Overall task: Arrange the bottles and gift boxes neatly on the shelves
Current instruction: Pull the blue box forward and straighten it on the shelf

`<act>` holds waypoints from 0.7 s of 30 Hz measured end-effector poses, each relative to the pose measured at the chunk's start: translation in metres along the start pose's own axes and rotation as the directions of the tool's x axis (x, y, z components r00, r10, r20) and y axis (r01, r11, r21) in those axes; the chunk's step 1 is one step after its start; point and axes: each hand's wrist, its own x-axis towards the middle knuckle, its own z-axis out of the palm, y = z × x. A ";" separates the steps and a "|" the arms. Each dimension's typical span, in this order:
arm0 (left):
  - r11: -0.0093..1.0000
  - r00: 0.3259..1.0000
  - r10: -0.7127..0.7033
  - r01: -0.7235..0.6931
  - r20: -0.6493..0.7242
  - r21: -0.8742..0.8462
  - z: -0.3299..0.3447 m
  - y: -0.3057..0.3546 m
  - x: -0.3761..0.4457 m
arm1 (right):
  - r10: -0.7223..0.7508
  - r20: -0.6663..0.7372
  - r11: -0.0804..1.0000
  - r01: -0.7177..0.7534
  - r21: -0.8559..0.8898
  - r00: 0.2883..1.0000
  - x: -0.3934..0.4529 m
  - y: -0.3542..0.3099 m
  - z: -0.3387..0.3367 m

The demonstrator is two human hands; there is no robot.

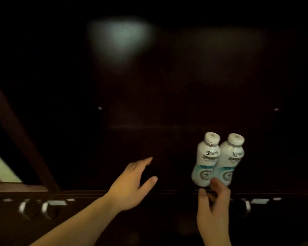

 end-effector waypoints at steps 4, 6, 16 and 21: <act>0.968 0.993 0.087 -0.065 -0.078 0.243 -0.103 -0.037 -0.063 | -0.085 0.309 0.993 0.104 -0.047 0.947 -0.051 -0.068 0.078; 0.950 0.987 0.108 -0.067 -0.119 0.306 -0.154 -0.060 -0.098 | -0.126 0.424 0.989 0.146 -0.014 0.897 -0.077 -0.102 0.116; 0.894 0.933 0.022 0.142 -0.358 0.426 -0.388 -0.195 -0.284 | -0.357 0.560 0.933 0.310 0.182 0.747 -0.242 -0.249 0.327; 0.873 0.899 -0.057 0.255 -0.433 0.415 -0.465 -0.250 -0.328 | -0.365 0.618 0.925 0.345 0.158 0.696 -0.293 -0.303 0.411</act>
